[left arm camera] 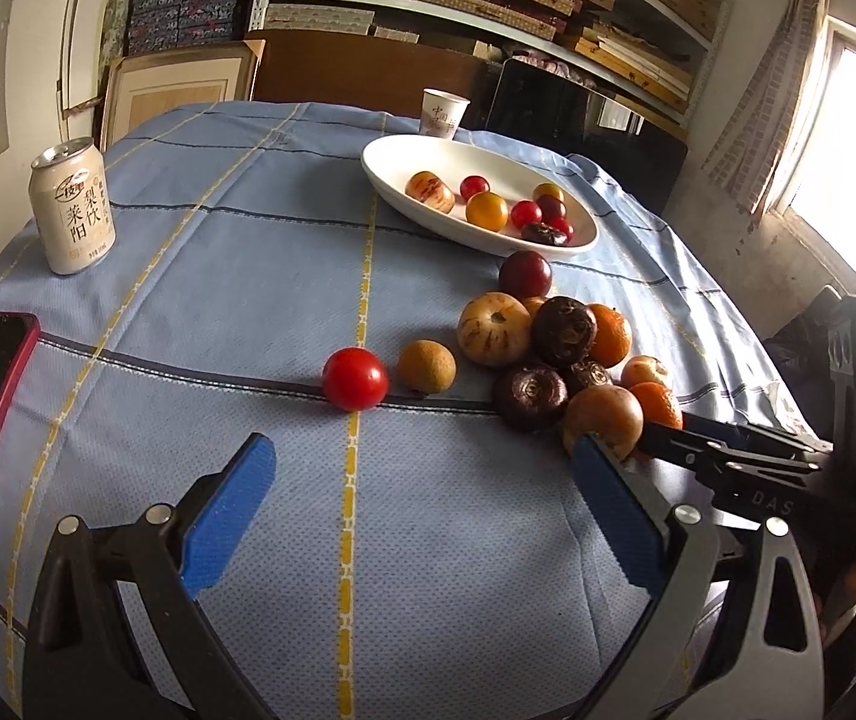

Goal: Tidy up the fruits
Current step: 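Move both open tools back from the plate toward the fruit pile, then grasp a red cherry tomato with the left tool while the right tool grasps an orange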

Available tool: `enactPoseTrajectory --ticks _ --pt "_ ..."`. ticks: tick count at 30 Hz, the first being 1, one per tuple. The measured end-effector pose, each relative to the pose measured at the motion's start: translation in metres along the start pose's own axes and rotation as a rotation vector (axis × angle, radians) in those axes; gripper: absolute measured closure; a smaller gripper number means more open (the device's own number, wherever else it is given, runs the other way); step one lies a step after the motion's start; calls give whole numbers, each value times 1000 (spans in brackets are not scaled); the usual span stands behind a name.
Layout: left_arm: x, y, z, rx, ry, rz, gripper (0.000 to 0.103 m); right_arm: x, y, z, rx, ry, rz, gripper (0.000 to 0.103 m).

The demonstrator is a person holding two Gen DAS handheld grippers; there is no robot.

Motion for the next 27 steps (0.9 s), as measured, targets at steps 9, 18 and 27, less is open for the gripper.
enactPoseTrajectory --ticks 9,18,27 --pt "-2 -1 1 -1 6 5 6 -10 6 3 -6 -52 12 58" --pt "-4 -2 4 14 9 20 6 -25 8 4 4 -130 35 58" --pt "-14 -4 10 59 -26 61 6 -16 3 -1 -35 -90 9 61"
Point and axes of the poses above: each gripper's, at about its wrist camera, not at the fingertips, and x roughly against the way its jaws point, z to its left, y to its top, the point moved 10 cm from there along -x, roughly the way its jaws point, and after that the axes turned 3 degrees about y, right-handed, at the moved point
